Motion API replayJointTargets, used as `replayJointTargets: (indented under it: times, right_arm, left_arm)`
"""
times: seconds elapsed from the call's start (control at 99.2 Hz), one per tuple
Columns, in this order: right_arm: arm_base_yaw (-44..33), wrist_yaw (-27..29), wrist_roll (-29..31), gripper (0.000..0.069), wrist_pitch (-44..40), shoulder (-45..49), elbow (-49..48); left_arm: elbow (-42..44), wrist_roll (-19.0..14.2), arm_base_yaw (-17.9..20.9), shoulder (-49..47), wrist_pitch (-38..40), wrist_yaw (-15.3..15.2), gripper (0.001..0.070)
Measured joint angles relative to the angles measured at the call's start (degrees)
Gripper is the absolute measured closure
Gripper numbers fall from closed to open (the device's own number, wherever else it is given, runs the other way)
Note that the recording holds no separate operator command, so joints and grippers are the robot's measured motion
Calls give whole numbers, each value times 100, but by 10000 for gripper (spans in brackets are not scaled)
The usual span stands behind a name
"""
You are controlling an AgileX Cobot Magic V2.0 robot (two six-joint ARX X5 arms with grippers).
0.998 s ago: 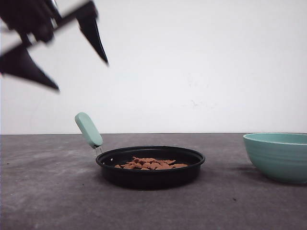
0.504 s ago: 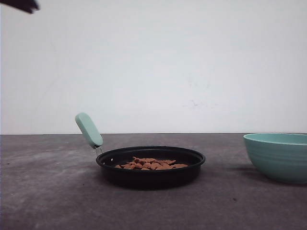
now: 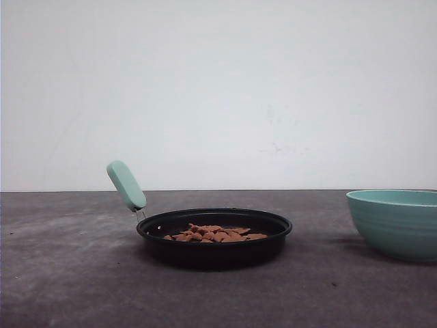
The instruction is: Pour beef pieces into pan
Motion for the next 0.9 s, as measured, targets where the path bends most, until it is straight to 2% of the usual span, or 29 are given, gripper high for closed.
replayJointTargets:
  times: [0.464, 0.625, 0.777, 0.898]
  right_arm:
    - [-22, 96, -13, 681, -186, 0, 0]
    - [-463, 103, -15, 681, -555, -160, -131]
    - [-1137, 11, -15, 681, 72, -361, -778]
    - [-1392, -37, -15, 681, 1019, -776, -1744]
  left_arm:
    - [0, -2, 0, -52, 48, -2, 696]
    - [0, 0, 0, -52, 48, -2, 696]
    - [0, -2, 0, -52, 48, -2, 696]
    - [0, 0, 0, -52, 48, -2, 696]
